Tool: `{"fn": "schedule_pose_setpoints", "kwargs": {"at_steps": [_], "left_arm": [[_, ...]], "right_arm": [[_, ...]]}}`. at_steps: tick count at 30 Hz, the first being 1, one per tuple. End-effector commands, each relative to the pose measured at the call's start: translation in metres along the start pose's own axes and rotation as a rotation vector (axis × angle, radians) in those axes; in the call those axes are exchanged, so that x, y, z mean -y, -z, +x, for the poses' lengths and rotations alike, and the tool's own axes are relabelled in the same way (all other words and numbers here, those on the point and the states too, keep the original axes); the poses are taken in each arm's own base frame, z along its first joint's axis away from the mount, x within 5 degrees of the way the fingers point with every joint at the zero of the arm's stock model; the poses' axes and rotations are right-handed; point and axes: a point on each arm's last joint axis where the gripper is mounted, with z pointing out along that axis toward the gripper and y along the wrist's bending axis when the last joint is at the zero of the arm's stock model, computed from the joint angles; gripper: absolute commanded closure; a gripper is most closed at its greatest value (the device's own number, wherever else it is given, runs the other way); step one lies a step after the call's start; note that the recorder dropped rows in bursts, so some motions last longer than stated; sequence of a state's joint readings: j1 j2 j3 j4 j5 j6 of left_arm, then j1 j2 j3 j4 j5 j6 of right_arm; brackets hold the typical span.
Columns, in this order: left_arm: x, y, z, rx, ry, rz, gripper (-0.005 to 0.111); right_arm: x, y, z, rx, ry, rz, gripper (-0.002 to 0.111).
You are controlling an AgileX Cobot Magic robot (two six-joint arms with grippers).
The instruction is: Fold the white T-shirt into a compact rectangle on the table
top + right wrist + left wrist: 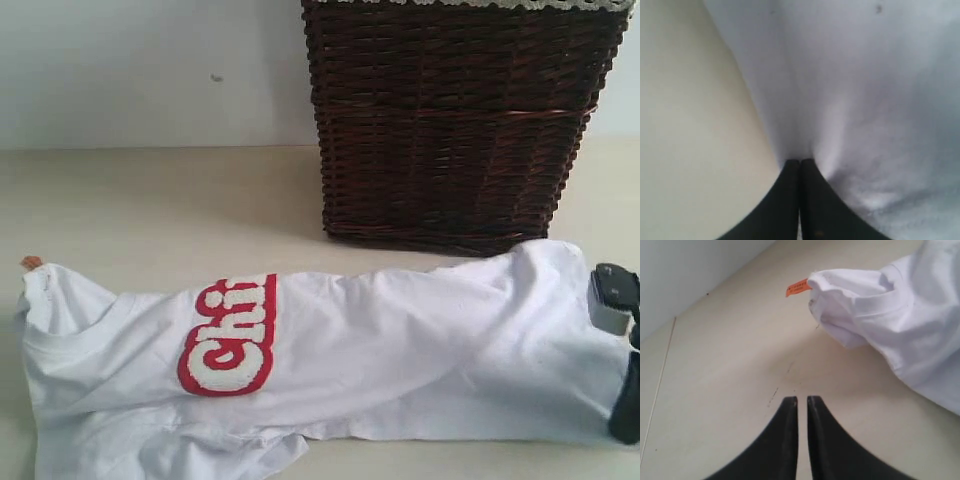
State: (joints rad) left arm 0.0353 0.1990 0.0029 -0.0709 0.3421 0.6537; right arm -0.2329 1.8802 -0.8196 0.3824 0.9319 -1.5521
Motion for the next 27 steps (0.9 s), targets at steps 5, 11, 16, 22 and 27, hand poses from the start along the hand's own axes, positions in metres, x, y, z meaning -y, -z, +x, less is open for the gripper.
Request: {"fn": "schedule_pose_setpoints", "kwargs": {"at_steps": [5,11,16,22,27], "left_arm": [[-0.001,0.000,-0.001,0.009,0.016,-0.004,0.097],[-0.001,0.000,-0.001,0.009,0.016,-0.004,0.097],[-0.001,0.000,-0.001,0.009,0.016,-0.004,0.097],[-0.001,0.000,-0.001,0.009,0.016,-0.004,0.097],[-0.001,0.000,-0.001,0.009,0.016,-0.004,0.097]], "right_arm": [[-0.016,0.018,0.005,-0.064,0.089,0.028,0.108],[-0.021,0.037,-0.026,0.263,0.056,0.129,0.108],[0.005,0.036,-0.038,0.453,-0.172,0.287,0.108],[0.032,0.011,-0.027,0.402,-0.301,0.363,0.108],[0.049,0.004,-0.019,0.383,-0.426,0.486,0.108]]}}
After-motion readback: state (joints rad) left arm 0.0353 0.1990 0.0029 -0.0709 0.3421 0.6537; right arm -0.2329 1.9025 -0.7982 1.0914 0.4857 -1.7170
